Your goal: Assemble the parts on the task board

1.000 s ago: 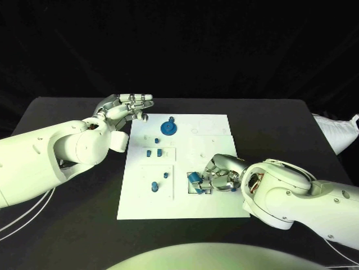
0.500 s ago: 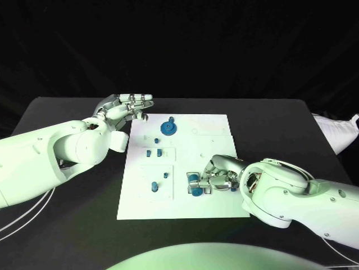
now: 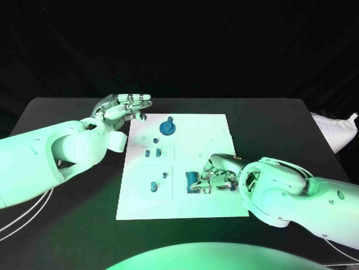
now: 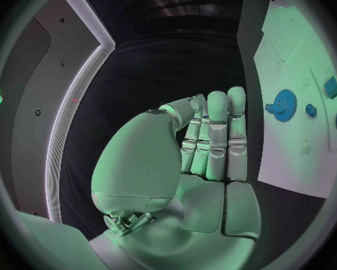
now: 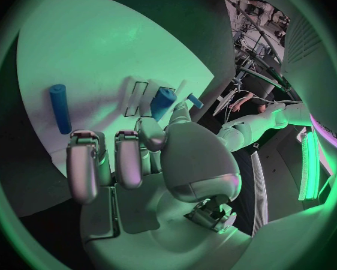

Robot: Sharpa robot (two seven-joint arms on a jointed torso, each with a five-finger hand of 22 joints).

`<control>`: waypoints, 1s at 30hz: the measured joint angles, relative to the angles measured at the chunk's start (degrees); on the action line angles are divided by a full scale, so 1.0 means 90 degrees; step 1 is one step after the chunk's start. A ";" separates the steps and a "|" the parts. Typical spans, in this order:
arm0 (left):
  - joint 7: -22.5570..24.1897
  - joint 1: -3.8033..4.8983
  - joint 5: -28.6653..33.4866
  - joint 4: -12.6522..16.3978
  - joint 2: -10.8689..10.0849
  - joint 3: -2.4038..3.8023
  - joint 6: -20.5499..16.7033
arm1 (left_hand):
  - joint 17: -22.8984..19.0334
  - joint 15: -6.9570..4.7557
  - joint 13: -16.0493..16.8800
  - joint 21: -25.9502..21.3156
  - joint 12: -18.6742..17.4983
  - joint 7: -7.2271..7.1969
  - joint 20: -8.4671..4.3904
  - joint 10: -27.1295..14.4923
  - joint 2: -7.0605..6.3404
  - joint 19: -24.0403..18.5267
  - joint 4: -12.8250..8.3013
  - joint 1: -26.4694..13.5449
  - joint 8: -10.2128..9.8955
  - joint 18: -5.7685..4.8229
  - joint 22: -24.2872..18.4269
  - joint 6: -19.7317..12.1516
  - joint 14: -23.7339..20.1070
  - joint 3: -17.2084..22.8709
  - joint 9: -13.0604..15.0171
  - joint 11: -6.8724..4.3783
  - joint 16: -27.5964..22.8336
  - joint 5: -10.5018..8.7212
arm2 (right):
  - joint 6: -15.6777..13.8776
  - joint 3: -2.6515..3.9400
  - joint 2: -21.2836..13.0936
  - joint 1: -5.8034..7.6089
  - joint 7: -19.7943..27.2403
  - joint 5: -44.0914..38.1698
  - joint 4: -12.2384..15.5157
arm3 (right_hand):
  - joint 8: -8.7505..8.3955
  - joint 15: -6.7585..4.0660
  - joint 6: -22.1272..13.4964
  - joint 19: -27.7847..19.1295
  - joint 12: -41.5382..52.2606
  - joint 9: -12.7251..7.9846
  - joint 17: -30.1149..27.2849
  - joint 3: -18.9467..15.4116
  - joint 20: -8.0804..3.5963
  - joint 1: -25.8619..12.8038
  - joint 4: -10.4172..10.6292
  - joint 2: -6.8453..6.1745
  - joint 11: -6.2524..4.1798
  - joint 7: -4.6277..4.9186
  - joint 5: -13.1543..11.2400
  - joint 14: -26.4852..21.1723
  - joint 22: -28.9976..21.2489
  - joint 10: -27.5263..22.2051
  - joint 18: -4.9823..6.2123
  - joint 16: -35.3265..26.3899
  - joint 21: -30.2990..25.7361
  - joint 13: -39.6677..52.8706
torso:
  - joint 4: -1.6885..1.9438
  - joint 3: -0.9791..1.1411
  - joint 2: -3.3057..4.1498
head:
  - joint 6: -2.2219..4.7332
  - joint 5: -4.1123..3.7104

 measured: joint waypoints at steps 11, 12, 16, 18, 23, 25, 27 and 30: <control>-0.0004 0.0000 0.0000 -0.0004 0.0002 0.0000 0.0004 | 0.0000 0.0000 0.0001 0.0000 0.0000 0.0000 0.0000 0.0000 0.0000 0.0000 0.0000 0.0000 0.0000 0.0000 -0.0005 0.0000 0.0000 0.0000 0.0000 0.0000 0.0000 0.0000 | 0.0088 0.0009 0.0141 -0.0019 0.0011 -0.0535 -0.0041 | 0.0017 -0.0045 0.0114 0.0001 0.0059 0.0127 0.0004 0.0442 -0.0048 0.1076 -0.0630 0.0104 -0.0068 -0.0043 -0.0526 0.0001 -0.0001 0.0070 0.0002 0.0030 0.0040 0.0123 | 0.0005 0.0004 0.0001 | -0.0007 -0.0001; -0.0004 0.0000 0.0000 -0.0005 0.0002 0.0000 0.0004 | 0.0001 0.0000 0.0001 0.0000 0.0000 0.0000 0.0000 0.0000 0.0000 0.0000 0.0000 0.0000 0.0000 0.0000 -0.0005 0.0000 0.0000 0.0000 0.0000 0.0000 0.0000 0.0000 | 0.0088 0.0011 0.0149 -0.0020 0.0016 -0.0573 -0.0044 | 0.0038 -0.0045 0.0115 0.0001 0.0058 0.0129 0.0004 0.0457 -0.0048 0.1091 -0.0647 0.0111 -0.0068 -0.0043 -0.0537 0.0001 -0.0001 0.0071 0.0002 0.0030 0.0040 0.0122 | 0.0005 0.0004 0.0001 | -0.0008 0.0001; -0.0005 0.0000 0.0000 -0.0009 0.0002 0.0000 0.0005 | -0.0005 0.0000 0.0001 0.0000 0.0000 0.0000 0.0000 0.0000 0.0000 0.0000 0.0000 0.0000 0.0000 0.0000 -0.0005 0.0000 0.0000 0.0000 0.0000 0.0000 0.0000 0.0000 | 0.0067 0.0014 0.0153 -0.0029 0.0038 -0.0691 -0.0036 | 0.0040 -0.0045 0.0125 0.0001 0.0058 0.0120 0.0003 0.0485 -0.0048 0.1127 -0.0652 0.0138 -0.0067 -0.0034 -0.0550 0.0000 -0.0001 0.0071 0.0003 0.0030 0.0040 0.0136 | 0.0004 0.0004 0.0001 | -0.0009 0.0004; -0.0006 0.0000 0.0000 -0.0010 0.0002 0.0000 0.0007 | -0.0005 0.0000 0.0001 0.0000 0.0000 0.0000 0.0000 0.0000 0.0000 0.0000 0.0000 0.0000 0.0000 0.0000 -0.0005 0.0000 0.0000 0.0000 0.0000 0.0000 0.0000 0.0000 | 0.0038 0.0006 0.0118 -0.0041 0.0053 -0.0714 -0.0009 | 0.0011 -0.0045 0.0124 0.0001 0.0058 0.0092 0.0003 0.0512 -0.0048 0.1104 -0.0620 0.0161 -0.0067 -0.0034 -0.0498 0.0000 -0.0001 0.0070 0.0002 0.0030 0.0040 0.0152 | 0.0001 0.0004 0.0001 | -0.0009 0.0004; -0.0008 -0.0001 0.0000 -0.0011 -0.0008 0.0000 0.0009 | -0.0005 0.0000 0.0001 0.0000 0.0000 0.0000 0.0000 0.0000 0.0000 0.0000 0.0000 0.0000 0.0000 0.0000 -0.0005 0.0000 0.0000 0.0000 0.0000 0.0000 0.0000 0.0000 | -0.0064 0.0002 -0.0174 -0.0058 0.0061 -0.0692 0.0123 | -0.0090 -0.0045 0.0056 0.0001 0.0004 0.0096 0.0003 0.0427 -0.0048 0.0956 -0.0412 0.0259 -0.0067 0.0033 -0.0133 0.0000 0.0004 0.0070 0.0003 0.0030 0.0040 0.0139 | -0.0004 0.0004 0.0001 | -0.0005 -0.0002; -0.0010 -0.0002 0.0000 -0.0011 -0.0015 0.0000 0.0009 | -0.0005 0.0000 0.0001 0.0000 0.0000 0.0000 0.0000 0.0000 0.0000 0.0000 0.0000 0.0000 0.0000 0.0000 -0.0005 0.0000 0.0000 0.0000 0.0000 0.0000 0.0000 0.0000 | -0.0120 0.0020 -0.0329 -0.0055 0.0054 -0.0680 0.0199 | -0.0100 -0.0045 0.0056 0.0001 -0.0016 0.0096 0.0003 0.0412 -0.0048 0.0868 -0.0351 0.0202 -0.0067 0.0032 0.0039 0.0000 0.0004 0.0070 0.0003 0.0030 0.0040 0.0097 | -0.0009 0.0004 0.0001 | 0.0000 -0.0011; -0.0011 -0.0002 0.0000 -0.0013 -0.0021 0.0000 0.0010 | -0.0004 0.0000 0.0001 0.0000 0.0000 0.0000 0.0000 0.0000 0.0000 0.0000 0.0000 0.0000 0.0000 0.0000 -0.0005 0.0000 0.0000 0.0000 0.0000 0.0000 0.0000 0.0000 | -0.0190 0.0034 -0.0504 -0.0042 0.0049 -0.0667 0.0307 | -0.0124 -0.0045 0.0014 0.0001 -0.0017 0.0096 0.0002 0.0412 -0.0048 0.0844 -0.0351 0.0178 -0.0067 0.0030 0.0085 0.0000 0.0004 0.0070 0.0003 0.0030 0.0040 0.0086 | -0.0015 0.0001 0.0001 | 0.0009 -0.0020; -0.0013 -0.0002 0.0000 -0.0017 -0.0022 0.0000 0.0010 | -0.0004 0.0000 0.0001 0.0000 0.0000 0.0000 0.0000 0.0000 0.0000 0.0000 0.0000 0.0000 0.0000 0.0000 -0.0005 0.0000 0.0000 0.0000 0.0000 0.0000 0.0000 0.0000 | -0.0278 0.0045 -0.0748 -0.0018 0.0048 -0.0654 0.0410 | -0.0219 -0.0045 -0.0090 0.0001 -0.0059 0.0070 0.0003 0.0430 -0.0048 0.0829 -0.0334 0.0162 -0.0032 0.0062 0.0121 0.0000 0.0004 0.0078 0.0003 0.0030 0.0040 0.0091 | -0.0021 0.0001 0.0001 | 0.0021 -0.0029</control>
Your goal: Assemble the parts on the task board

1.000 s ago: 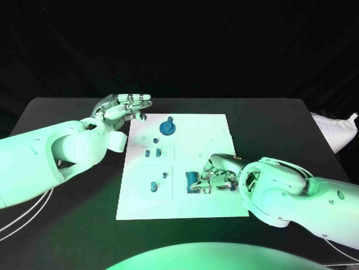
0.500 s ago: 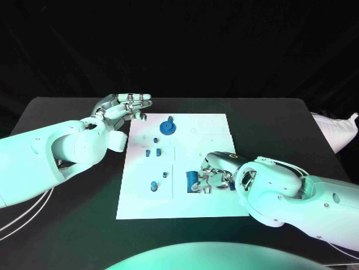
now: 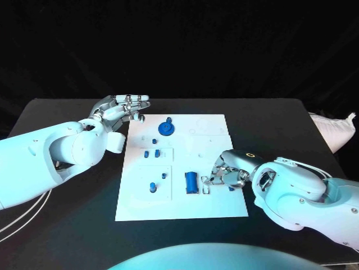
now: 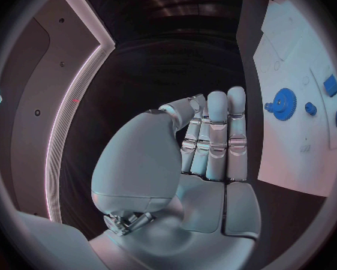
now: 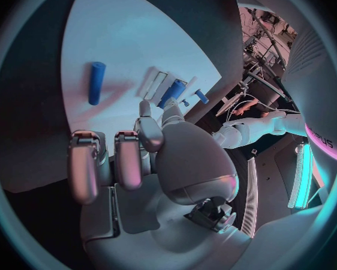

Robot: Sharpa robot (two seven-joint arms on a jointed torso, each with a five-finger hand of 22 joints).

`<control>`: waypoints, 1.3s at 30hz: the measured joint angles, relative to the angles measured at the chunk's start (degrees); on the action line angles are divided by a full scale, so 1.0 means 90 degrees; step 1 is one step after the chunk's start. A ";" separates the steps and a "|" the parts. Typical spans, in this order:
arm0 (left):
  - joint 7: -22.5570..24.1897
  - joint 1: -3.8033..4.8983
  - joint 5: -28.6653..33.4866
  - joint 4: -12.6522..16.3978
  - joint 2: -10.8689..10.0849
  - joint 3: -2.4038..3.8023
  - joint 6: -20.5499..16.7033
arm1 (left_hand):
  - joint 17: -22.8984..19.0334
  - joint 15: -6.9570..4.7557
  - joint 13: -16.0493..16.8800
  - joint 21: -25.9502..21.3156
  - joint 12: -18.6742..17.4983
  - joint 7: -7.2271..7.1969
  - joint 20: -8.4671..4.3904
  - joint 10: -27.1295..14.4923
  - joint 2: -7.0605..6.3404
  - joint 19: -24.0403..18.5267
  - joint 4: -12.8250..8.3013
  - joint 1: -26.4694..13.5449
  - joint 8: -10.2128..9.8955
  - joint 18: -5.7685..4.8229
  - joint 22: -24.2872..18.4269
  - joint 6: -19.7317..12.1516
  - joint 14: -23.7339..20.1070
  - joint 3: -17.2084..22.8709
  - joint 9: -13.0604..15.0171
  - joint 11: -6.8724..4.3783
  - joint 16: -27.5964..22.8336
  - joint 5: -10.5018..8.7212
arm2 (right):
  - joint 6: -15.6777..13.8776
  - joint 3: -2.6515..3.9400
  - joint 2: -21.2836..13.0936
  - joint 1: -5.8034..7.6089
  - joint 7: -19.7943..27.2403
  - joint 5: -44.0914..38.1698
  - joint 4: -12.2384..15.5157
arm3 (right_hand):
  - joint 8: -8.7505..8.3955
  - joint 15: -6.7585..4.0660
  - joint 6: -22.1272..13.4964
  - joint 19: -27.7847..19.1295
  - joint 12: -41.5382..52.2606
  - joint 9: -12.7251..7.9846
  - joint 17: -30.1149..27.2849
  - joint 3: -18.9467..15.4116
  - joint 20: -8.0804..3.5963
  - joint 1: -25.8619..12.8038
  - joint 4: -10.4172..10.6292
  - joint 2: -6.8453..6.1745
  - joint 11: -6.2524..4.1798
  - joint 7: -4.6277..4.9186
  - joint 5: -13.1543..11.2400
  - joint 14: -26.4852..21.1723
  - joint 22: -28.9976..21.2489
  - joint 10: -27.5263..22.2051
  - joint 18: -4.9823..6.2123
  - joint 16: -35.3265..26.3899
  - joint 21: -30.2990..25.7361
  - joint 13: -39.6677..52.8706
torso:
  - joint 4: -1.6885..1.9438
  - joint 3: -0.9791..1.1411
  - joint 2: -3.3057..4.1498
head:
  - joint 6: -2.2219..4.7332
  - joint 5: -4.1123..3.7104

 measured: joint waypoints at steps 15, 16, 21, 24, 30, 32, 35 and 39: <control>-0.0010 -0.0001 0.0000 -0.0006 0.0012 0.0000 0.0006 | 0.0000 0.0023 -0.0006 0.0000 0.0024 -0.0022 0.0000 0.0000 0.0000 0.0000 0.0000 0.0000 0.0000 0.0000 0.0001 -0.0022 -0.0023 0.0000 0.0000 0.0000 0.0000 0.0000 | 0.0016 0.0000 -0.0757 -0.0021 -0.0027 -0.0474 0.0043 | -0.0040 0.0000 -0.0014 0.0000 -0.0128 -0.0016 -0.0001 0.0035 0.0001 0.0001 0.0034 -0.0001 0.0022 0.0016 0.0000 0.0000 -0.0001 -0.0021 0.0000 -0.0030 -0.0026 -0.0076 | -0.0032 0.0000 0.0001 | 0.0076 -0.0091; -0.0010 -0.0001 -0.0001 -0.0006 0.0016 0.0000 0.0008 | 0.0001 0.0023 -0.0006 0.0000 0.0024 -0.0022 0.0000 0.0000 0.0000 0.0000 0.0000 0.0000 0.0000 0.0001 0.0001 -0.0022 -0.0023 0.0000 0.0000 0.0000 0.0000 0.0000 | 0.0046 -0.0003 -0.0757 -0.0039 -0.0030 -0.0522 0.0021 | -0.0040 0.0000 -0.0014 0.0000 -0.0084 -0.0016 -0.0001 0.0044 0.0001 0.0001 0.0043 -0.0001 0.0022 0.0015 0.0000 0.0000 -0.0001 -0.0021 0.0000 -0.0028 -0.0026 -0.0046 | -0.0032 0.0000 0.0002 | 0.0078 -0.0095; -0.0014 -0.0002 -0.0001 -0.0010 0.0021 0.0000 0.0020 | 0.0001 0.0022 -0.0005 0.0000 0.0024 -0.0022 0.0000 0.0000 0.0000 0.0000 0.0000 0.0000 0.0000 0.0000 0.0001 -0.0022 -0.0023 0.0000 0.0000 0.0000 0.0000 0.0000 | 0.0181 -0.0009 -0.0704 -0.0117 -0.0046 -0.0696 -0.0091 | -0.0040 0.0000 0.0055 0.0000 0.0036 -0.0016 -0.0002 0.0041 0.0001 0.0001 0.0098 -0.0001 0.0041 -0.0004 0.0000 0.0000 -0.0002 -0.0002 0.0000 0.0044 0.0012 0.0066 | -0.0022 0.0000 0.0002 | 0.0080 -0.0109; -0.0015 -0.0002 -0.0001 -0.0013 0.0021 0.0000 0.0027 | 0.0001 0.0023 -0.0005 0.0000 0.0024 -0.0022 0.0000 0.0000 0.0000 0.0000 0.0000 0.0000 0.0000 0.0000 0.0001 -0.0022 -0.0023 0.0000 0.0000 0.0000 0.0000 0.0000 | 0.0265 -0.0011 -0.0650 -0.0167 -0.0054 -0.0778 -0.0163 | -0.0040 0.0000 0.0077 0.0000 0.0036 -0.0015 -0.0002 0.0017 0.0001 0.0001 0.0122 -0.0001 0.0041 -0.0027 0.0000 0.0000 -0.0002 -0.0002 0.0000 0.0044 0.0012 0.0068 | -0.0013 -0.0002 0.0002 | 0.0080 -0.0105; -0.0018 -0.0003 -0.0001 -0.0012 0.0011 0.0000 0.0048 | -0.0006 0.0022 -0.0005 0.0000 0.0024 -0.0022 0.0000 0.0000 0.0000 0.0000 -0.0018 0.0000 0.0000 0.0000 0.0000 -0.0022 -0.0023 -0.0018 0.0000 0.0000 0.0026 0.0000 | 0.0370 -0.0012 -0.0550 -0.0247 -0.0064 -0.0886 -0.0241 | -0.0039 0.0000 0.0100 0.0000 0.0036 -0.0010 -0.0002 0.0008 0.0001 -0.0032 0.0131 -0.0035 0.0041 -0.0004 0.0000 0.0000 -0.0002 -0.0003 0.0001 0.0044 0.0012 0.0066 | -0.0014 0.0000 0.0011 | 0.0073 -0.0064; -0.0019 -0.0003 -0.0001 -0.0011 0.0009 0.0000 0.0054 | -0.0006 0.0022 -0.0005 0.0000 0.0024 -0.0022 0.0000 0.0000 0.0000 0.0000 -0.0018 0.0000 0.0000 0.0000 -0.0005 -0.0022 -0.0023 -0.0018 0.0000 0.0000 0.0026 0.0000 | 0.0378 -0.0006 -0.0511 -0.0250 -0.0065 -0.0913 -0.0264 | -0.0037 0.0000 0.0100 0.0000 0.0036 0.0001 -0.0002 0.0008 0.0001 -0.0032 0.0131 -0.0035 0.0041 -0.0004 0.0000 0.0000 -0.0003 -0.0002 0.0001 0.0044 0.0012 0.0066 | -0.0020 0.0000 0.0011 | 0.0067 -0.0057; -0.0020 -0.0003 -0.0001 -0.0008 0.0011 -0.0001 0.0065 | -0.0006 0.0023 -0.0004 0.0000 0.0024 -0.0022 0.0000 0.0000 0.0000 0.0000 -0.0018 0.0000 0.0000 0.0000 -0.0005 -0.0022 -0.0023 -0.0018 0.0000 0.0000 0.0026 0.0000 | 0.0378 0.0002 -0.0464 -0.0255 -0.0067 -0.0949 -0.0312 | -0.0024 0.0001 0.0106 0.0000 0.0036 0.0012 -0.0002 0.0008 0.0001 -0.0032 0.0131 -0.0035 0.0041 -0.0007 0.0000 0.0000 -0.0003 -0.0002 0.0001 0.0044 0.0012 0.0065 | -0.0023 0.0000 0.0011 | 0.0054 -0.0056; -0.0022 -0.0003 -0.0002 -0.0008 0.0018 -0.0001 0.0075 | -0.0006 0.0022 -0.0004 0.0000 0.0024 -0.0022 0.0000 0.0000 0.0000 0.0000 -0.0018 0.0000 0.0000 0.0000 -0.0005 -0.0022 -0.0022 -0.0018 0.0000 0.0000 0.0026 0.0000 | 0.0365 0.0018 -0.0374 -0.0262 -0.0068 -0.0982 -0.0359 | -0.0048 0.0001 0.0131 0.0000 0.0035 0.0022 -0.0003 0.0019 0.0001 -0.0032 0.0141 -0.0035 0.0041 -0.0010 0.0000 0.0000 -0.0003 -0.0002 0.0001 0.0044 0.0011 0.0064 | -0.0024 0.0004 0.0015 | 0.0036 -0.0054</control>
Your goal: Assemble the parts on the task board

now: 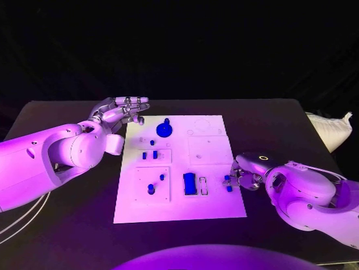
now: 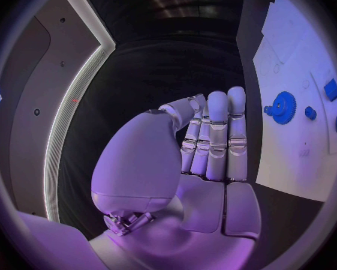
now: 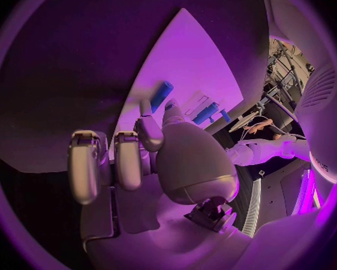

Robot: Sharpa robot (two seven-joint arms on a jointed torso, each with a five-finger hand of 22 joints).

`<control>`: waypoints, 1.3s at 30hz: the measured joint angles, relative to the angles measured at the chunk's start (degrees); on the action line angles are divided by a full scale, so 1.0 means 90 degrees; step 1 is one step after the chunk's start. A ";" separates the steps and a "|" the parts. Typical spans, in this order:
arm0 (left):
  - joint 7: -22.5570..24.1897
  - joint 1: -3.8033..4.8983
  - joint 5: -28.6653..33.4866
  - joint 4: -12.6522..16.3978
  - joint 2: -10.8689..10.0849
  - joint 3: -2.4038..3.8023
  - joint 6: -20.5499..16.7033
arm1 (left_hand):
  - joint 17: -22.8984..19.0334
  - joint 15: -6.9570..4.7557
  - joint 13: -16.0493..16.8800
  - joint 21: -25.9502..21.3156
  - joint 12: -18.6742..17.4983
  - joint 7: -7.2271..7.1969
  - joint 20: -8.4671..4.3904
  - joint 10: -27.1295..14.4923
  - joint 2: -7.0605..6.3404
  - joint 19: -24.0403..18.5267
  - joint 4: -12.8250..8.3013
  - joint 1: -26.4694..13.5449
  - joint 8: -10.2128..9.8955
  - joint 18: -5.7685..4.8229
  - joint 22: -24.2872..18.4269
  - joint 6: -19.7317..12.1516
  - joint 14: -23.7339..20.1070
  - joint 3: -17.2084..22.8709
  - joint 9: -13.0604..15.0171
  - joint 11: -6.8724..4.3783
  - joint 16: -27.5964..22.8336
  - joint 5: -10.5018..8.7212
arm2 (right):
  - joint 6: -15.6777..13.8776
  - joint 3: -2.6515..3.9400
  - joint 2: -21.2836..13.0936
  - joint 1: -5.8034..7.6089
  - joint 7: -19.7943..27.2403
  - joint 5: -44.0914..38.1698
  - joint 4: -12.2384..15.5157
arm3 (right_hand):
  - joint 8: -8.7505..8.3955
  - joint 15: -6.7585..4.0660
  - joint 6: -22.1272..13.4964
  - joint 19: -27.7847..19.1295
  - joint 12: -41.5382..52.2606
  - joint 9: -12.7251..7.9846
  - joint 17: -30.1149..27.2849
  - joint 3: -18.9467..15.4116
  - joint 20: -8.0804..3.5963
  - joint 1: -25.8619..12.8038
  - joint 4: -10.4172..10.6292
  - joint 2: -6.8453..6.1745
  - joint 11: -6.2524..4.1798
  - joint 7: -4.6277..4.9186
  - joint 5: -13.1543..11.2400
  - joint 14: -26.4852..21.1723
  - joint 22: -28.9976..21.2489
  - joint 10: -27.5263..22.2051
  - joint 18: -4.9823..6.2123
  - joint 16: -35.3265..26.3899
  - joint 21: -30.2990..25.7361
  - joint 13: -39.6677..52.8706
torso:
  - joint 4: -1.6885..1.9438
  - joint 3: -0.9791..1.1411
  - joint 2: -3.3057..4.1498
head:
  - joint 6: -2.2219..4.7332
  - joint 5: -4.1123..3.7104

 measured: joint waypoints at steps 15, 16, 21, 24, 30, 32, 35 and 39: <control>-0.0010 0.0000 -0.0008 -0.0001 0.0010 0.0000 0.0017 | -0.0006 0.0000 0.0000 0.0000 0.0000 0.0000 0.0000 0.0000 0.0000 0.0000 0.0000 0.0000 0.0025 0.0000 0.0000 0.0000 0.0000 0.0000 0.0000 0.0000 0.0000 0.0000 | 0.0262 0.0020 0.0218 -0.0031 0.0016 -0.0496 -0.0055 | -0.0108 0.0033 0.0081 -0.0001 -0.0189 -0.0001 -0.0001 0.0657 0.0000 0.0953 -0.0696 -0.0143 -0.0039 0.0000 -0.0720 0.0008 -0.0001 -0.0035 0.0000 0.0000 0.0000 -0.0067 | 0.0000 -0.0002 -0.0007 | -0.0060 -0.0010; -0.0011 0.0000 -0.0008 -0.0001 0.0010 0.0000 0.0018 | -0.0006 0.0000 0.0001 0.0000 0.0000 0.0000 0.0000 0.0000 0.0000 0.0000 0.0000 0.0000 0.0025 0.0000 0.0001 0.0000 0.0000 0.0000 0.0000 0.0000 0.0000 0.0000 | 0.0303 0.0021 0.0231 -0.0030 0.0018 -0.0559 -0.0055 | -0.0115 0.0025 0.0079 -0.0001 -0.0199 0.0000 -0.0001 0.0677 0.0001 0.0970 -0.0716 -0.0159 -0.0039 -0.0002 -0.0720 0.0000 -0.0001 -0.0035 0.0000 0.0000 0.0000 -0.0077 | 0.0002 -0.0002 -0.0007 | -0.0062 -0.0007; -0.0015 0.0000 -0.0012 0.0001 0.0004 0.0000 0.0020 | -0.0006 0.0000 0.0001 0.0000 0.0000 0.0000 0.0000 0.0000 0.0000 0.0000 0.0000 0.0000 0.0025 0.0000 0.0001 0.0000 0.0000 0.0000 0.0000 0.0000 0.0000 0.0000 | 0.0498 0.0022 0.0307 -0.0032 0.0022 -0.0908 -0.0057 | -0.0128 0.0015 0.0075 -0.0001 -0.0290 0.0001 0.0004 0.0758 0.0001 0.1027 -0.0796 -0.0216 -0.0039 -0.0003 -0.0733 -0.0011 -0.0002 -0.0038 0.0000 0.0000 -0.0028 -0.0105 | 0.0004 -0.0002 -0.0007 | -0.0085 0.0002; -0.0019 0.0000 -0.0014 0.0002 0.0001 0.0000 0.0020 | -0.0006 0.0000 0.0001 0.0000 0.0027 0.0000 0.0000 0.0000 0.0000 0.0000 0.0000 0.0000 0.0025 0.0000 0.0001 0.0000 0.0000 0.0000 0.0000 0.0000 0.0000 0.0000 | 0.0582 0.0020 0.0337 -0.0037 0.0022 -0.1086 -0.0052 | -0.0128 0.0015 0.0075 -0.0001 -0.0339 0.0010 0.0005 0.0765 0.0001 0.1047 -0.0803 -0.0237 -0.0005 -0.0003 -0.0734 -0.0012 -0.0002 -0.0072 0.0000 0.0000 -0.0035 -0.0130 | 0.0004 -0.0003 -0.0008 | -0.0089 0.0013; -0.0023 0.0000 -0.0019 0.0003 -0.0001 0.0000 0.0022 | -0.0006 0.0000 0.0001 0.0000 0.0027 0.0000 0.0000 0.0000 0.0000 0.0000 0.0000 0.0000 0.0025 0.0068 0.0001 0.0000 0.0000 0.0000 0.0000 0.0000 0.0000 0.0000 | 0.0583 0.0012 0.0345 -0.0051 0.0021 -0.1206 -0.0037 | -0.0314 0.0027 0.0075 -0.0001 -0.0462 0.0012 0.0004 0.0961 0.0001 0.1112 -0.0710 -0.0301 0.0005 -0.0002 -0.0081 -0.0023 0.0003 -0.0082 0.0000 -0.0040 -0.0035 -0.0212 | 0.0004 -0.0003 -0.0010 | -0.0095 0.0013; -0.0025 0.0000 -0.0021 0.0003 -0.0002 0.0000 0.0022 | -0.0006 0.0000 0.0001 0.0000 0.0027 0.0000 0.0000 0.0000 0.0000 0.0000 0.0000 0.0000 0.0025 0.0068 0.0001 0.0000 0.0000 0.0000 0.0000 0.0000 0.0000 0.0000 | 0.0463 0.0009 0.0320 -0.0056 0.0017 -0.1056 -0.0037 | -0.0350 0.0027 0.0074 -0.0001 -0.0496 0.0012 0.0004 0.1040 0.0001 0.1129 -0.0633 -0.0319 0.0007 -0.0002 0.0296 -0.0024 0.0003 -0.0084 0.0000 -0.0041 -0.0035 -0.0229 | 0.0004 -0.0002 -0.0012 | -0.0096 0.0011; -0.0026 0.0000 -0.0025 0.0003 -0.0001 0.0000 0.0024 | -0.0007 0.0000 0.0001 0.0000 0.0027 0.0000 0.0000 0.0000 0.0000 0.0000 -0.0003 0.0000 0.0025 0.0068 0.0001 0.0000 0.0000 0.0004 0.0000 0.0000 0.0000 0.0000 | 0.0176 0.0002 0.0262 -0.0066 0.0008 -0.0648 -0.0036 | -0.0414 0.0038 0.0063 -0.0001 -0.0530 -0.0012 0.0003 0.1158 0.0001 0.1138 -0.0517 -0.0327 0.0018 0.0010 0.0688 -0.0034 0.0003 -0.0095 0.0001 -0.0046 -0.0035 -0.0248 | 0.0002 -0.0001 -0.0012 | -0.0086 0.0009; -0.0027 0.0000 -0.0031 0.0001 0.0002 0.0000 0.0028 | -0.0012 0.0000 0.0001 0.0000 0.0027 0.0000 0.0000 0.0000 0.0000 0.0000 -0.0035 0.0000 0.0025 0.0067 0.0001 0.0000 0.0000 0.0000 0.0000 0.0000 0.0000 0.0000 | -0.0303 -0.0006 0.0202 -0.0089 -0.0012 0.0010 -0.0029 | -0.0456 0.0039 0.0067 -0.0001 -0.0545 -0.0148 0.0003 0.1425 0.0001 0.1128 -0.0409 -0.0331 0.0019 0.0004 0.0895 -0.0034 0.0003 -0.0096 0.0000 -0.0049 -0.0035 -0.0234 | 0.0004 -0.0001 -0.0012 | -0.0071 0.0007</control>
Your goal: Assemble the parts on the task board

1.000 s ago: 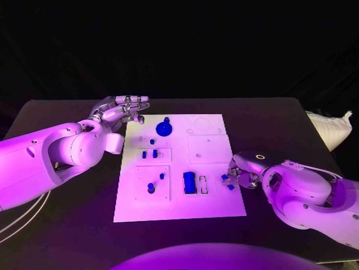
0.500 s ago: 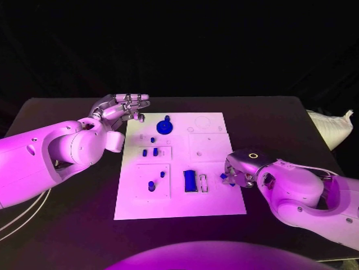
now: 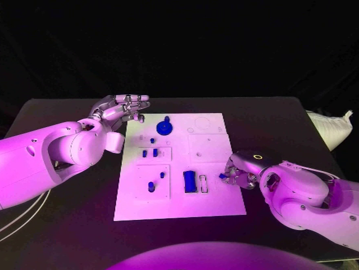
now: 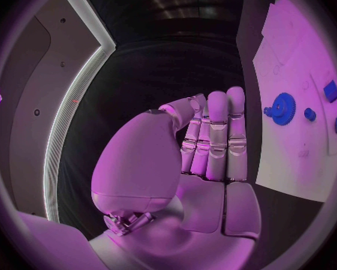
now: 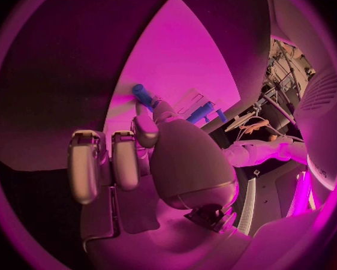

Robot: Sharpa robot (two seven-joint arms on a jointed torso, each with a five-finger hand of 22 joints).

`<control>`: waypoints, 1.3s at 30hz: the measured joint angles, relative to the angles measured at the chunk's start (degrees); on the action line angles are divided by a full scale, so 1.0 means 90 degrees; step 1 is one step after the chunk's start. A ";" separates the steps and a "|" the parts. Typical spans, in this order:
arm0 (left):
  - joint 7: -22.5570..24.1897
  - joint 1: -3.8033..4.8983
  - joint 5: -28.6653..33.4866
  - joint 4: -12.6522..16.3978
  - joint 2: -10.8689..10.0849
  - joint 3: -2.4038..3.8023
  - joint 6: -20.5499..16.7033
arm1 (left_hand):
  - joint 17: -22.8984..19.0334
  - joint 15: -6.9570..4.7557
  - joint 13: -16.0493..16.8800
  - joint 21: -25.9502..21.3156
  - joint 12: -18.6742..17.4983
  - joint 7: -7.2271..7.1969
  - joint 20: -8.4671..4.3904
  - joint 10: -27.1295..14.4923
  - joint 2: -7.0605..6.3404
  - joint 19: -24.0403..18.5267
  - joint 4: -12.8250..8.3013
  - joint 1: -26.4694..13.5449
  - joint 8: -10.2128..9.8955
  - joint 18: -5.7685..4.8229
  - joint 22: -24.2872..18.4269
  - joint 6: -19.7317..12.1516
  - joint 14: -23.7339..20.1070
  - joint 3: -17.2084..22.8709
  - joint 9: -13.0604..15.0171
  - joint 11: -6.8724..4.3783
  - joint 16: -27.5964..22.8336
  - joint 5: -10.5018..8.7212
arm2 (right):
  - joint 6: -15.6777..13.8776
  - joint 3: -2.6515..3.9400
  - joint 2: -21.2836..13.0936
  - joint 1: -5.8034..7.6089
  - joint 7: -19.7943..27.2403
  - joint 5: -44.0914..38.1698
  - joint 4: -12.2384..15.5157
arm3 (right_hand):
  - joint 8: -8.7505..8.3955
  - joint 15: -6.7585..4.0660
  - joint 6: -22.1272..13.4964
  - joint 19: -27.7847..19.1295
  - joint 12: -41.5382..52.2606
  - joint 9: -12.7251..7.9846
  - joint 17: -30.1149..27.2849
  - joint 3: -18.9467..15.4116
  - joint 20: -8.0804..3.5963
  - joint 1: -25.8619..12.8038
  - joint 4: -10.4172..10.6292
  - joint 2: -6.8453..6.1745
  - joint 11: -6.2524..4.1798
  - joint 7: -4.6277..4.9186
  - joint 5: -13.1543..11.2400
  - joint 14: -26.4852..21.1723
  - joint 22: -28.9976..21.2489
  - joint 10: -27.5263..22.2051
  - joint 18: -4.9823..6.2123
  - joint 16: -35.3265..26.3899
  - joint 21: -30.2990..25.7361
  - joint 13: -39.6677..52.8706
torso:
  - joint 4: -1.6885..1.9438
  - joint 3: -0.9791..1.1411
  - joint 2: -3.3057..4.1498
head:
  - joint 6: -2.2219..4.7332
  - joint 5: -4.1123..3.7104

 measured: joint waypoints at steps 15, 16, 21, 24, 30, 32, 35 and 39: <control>-0.0006 0.0000 -0.0007 -0.0004 0.0007 0.0000 0.0011 | 0.0000 0.0000 0.0000 0.0000 0.0000 0.0000 0.0000 0.0000 0.0000 0.0000 0.0000 0.0000 0.0000 -0.0006 0.0000 0.0000 0.0000 0.0000 0.0000 0.0000 0.0000 0.0000 | -0.0958 -0.0015 0.0050 -0.0003 -0.0013 0.2184 0.0106 | -0.0032 -0.0053 0.0059 0.0000 0.0085 0.0056 -0.0001 0.1234 0.0000 -0.0775 -0.0231 -0.0421 -0.0041 0.0002 0.0154 0.0047 -0.0001 0.0035 0.0000 0.0000 0.0000 0.0104 | 0.0002 0.0000 0.0005 | -0.0032 -0.0001; -0.0006 0.0000 -0.0007 -0.0004 0.0007 0.0000 0.0012 | 0.0000 0.0000 0.0000 0.0000 0.0000 0.0000 0.0000 0.0000 0.0000 0.0000 0.0000 0.0000 0.0000 -0.0007 0.0000 0.0000 0.0000 0.0000 0.0000 0.0000 0.0000 0.0000 | -0.0985 -0.0014 0.0059 0.0002 -0.0014 0.2296 0.0106 | -0.0032 -0.0053 0.0059 0.0000 0.0106 0.0061 -0.0001 0.1304 0.0000 -0.0829 -0.0266 -0.0424 -0.0042 0.0002 0.0156 0.0047 -0.0001 0.0035 0.0000 0.0000 0.0000 0.0106 | 0.0004 0.0001 0.0005 | -0.0032 -0.0002; -0.0008 -0.0001 -0.0008 -0.0006 0.0007 0.0000 0.0015 | 0.0001 -0.0022 -0.0005 0.0000 0.0000 0.0000 0.0000 0.0000 0.0000 0.0000 0.0000 0.0000 0.0000 -0.0009 0.0000 0.0000 -0.0022 0.0000 0.0000 0.0000 0.0000 0.0000 | -0.1094 -0.0012 0.0117 0.0015 -0.0017 0.2801 0.0103 | -0.0041 -0.0053 0.0082 0.0000 0.0153 0.0105 -0.0001 0.1405 0.0000 -0.0930 -0.0227 -0.0457 -0.0064 -0.0022 0.0242 0.0048 -0.0002 0.0057 0.0000 0.0000 0.0000 0.0142 | 0.0007 -0.0006 0.0001 | -0.0029 -0.0012; -0.0008 -0.0001 -0.0009 -0.0006 0.0007 0.0000 0.0016 | 0.0000 -0.0023 -0.0005 0.0000 0.0000 0.0000 0.0000 0.0000 0.0000 0.0000 0.0000 0.0000 0.0000 -0.0009 0.0000 0.0000 -0.0023 0.0000 0.0000 0.0000 0.0000 0.0000 | -0.1134 -0.0012 0.0160 0.0019 -0.0017 0.3007 0.0093 | -0.0043 -0.0054 0.0100 0.0000 0.0153 0.0138 -0.0002 0.1415 0.0000 -0.0963 -0.0220 -0.0490 -0.0064 -0.0038 0.0270 0.0047 -0.0002 0.0057 0.0000 0.0000 0.0000 0.0142 | 0.0004 -0.0008 0.0001 | -0.0023 -0.0012; -0.0010 -0.0001 -0.0011 -0.0003 0.0003 0.0000 0.0019 | 0.0001 -0.0023 -0.0005 0.0000 0.0000 0.0000 0.0000 0.0000 0.0000 0.0000 0.0000 0.0000 0.0000 -0.0011 0.0001 0.0000 -0.0023 0.0000 0.0000 0.0000 0.0000 0.0000 | -0.1199 -0.0012 0.0218 0.0021 -0.0020 0.3213 0.0086 | -0.0060 -0.0053 0.0139 0.0000 0.0160 0.0139 -0.0002 0.1474 0.0000 -0.1057 -0.0210 -0.0531 -0.0064 -0.0030 0.0350 0.0047 -0.0002 0.0058 0.0000 0.0000 0.0035 0.0163 | 0.0004 -0.0008 0.0001 | -0.0020 -0.0011; -0.0010 -0.0001 -0.0011 -0.0002 0.0001 0.0000 0.0019 | 0.0001 -0.0023 -0.0005 0.0000 0.0000 0.0000 0.0000 0.0000 0.0000 0.0000 0.0000 0.0000 0.0000 -0.0010 0.0000 0.0000 -0.0023 0.0000 0.0000 0.0000 0.0000 0.0000 | -0.1224 -0.0012 0.0231 0.0022 -0.0020 0.3245 0.0086 | -0.0043 -0.0053 0.0150 0.0000 0.0176 0.0138 -0.0002 0.1501 0.0000 -0.1084 -0.0184 -0.0546 -0.0074 -0.0042 0.0375 0.0047 -0.0003 0.0069 0.0000 0.0000 0.0035 0.0164 | 0.0004 -0.0008 0.0001 | -0.0020 -0.0005; -0.0010 -0.0001 -0.0012 0.0000 -0.0002 0.0000 0.0020 | 0.0001 -0.0023 -0.0005 0.0000 0.0000 0.0000 0.0000 0.0000 0.0000 0.0000 0.0000 0.0000 0.0000 -0.0011 0.0001 0.0000 -0.0023 0.0000 0.0000 0.0000 0.0000 0.0000 | -0.1260 -0.0012 0.0257 0.0022 -0.0021 0.3260 0.0087 | -0.0024 -0.0053 0.0158 0.0000 0.0176 0.0139 -0.0002 0.1501 0.0000 -0.1135 -0.0184 -0.0576 -0.0085 -0.0049 0.0388 0.0047 -0.0003 0.0079 0.0000 0.0000 0.0035 0.0176 | 0.0004 -0.0007 0.0001 | -0.0020 -0.0002; -0.0011 -0.0001 -0.0012 0.0001 -0.0004 0.0000 0.0022 | 0.0001 -0.0023 -0.0004 0.0000 0.0000 0.0000 0.0000 0.0000 0.0000 0.0000 0.0000 0.0000 0.0000 -0.0010 0.0001 0.0000 -0.0023 0.0000 0.0000 0.0000 0.0000 0.0000 | -0.1303 -0.0012 0.0295 0.0022 -0.0022 0.3262 0.0093 | -0.0024 -0.0053 0.0159 0.0000 0.0176 0.0155 -0.0003 0.1496 0.0000 -0.1212 -0.0127 -0.0574 -0.0063 -0.0050 0.0425 0.0047 -0.0003 0.0101 0.0000 0.0000 0.0035 0.0186 | 0.0000 -0.0005 0.0001 | -0.0020 0.0004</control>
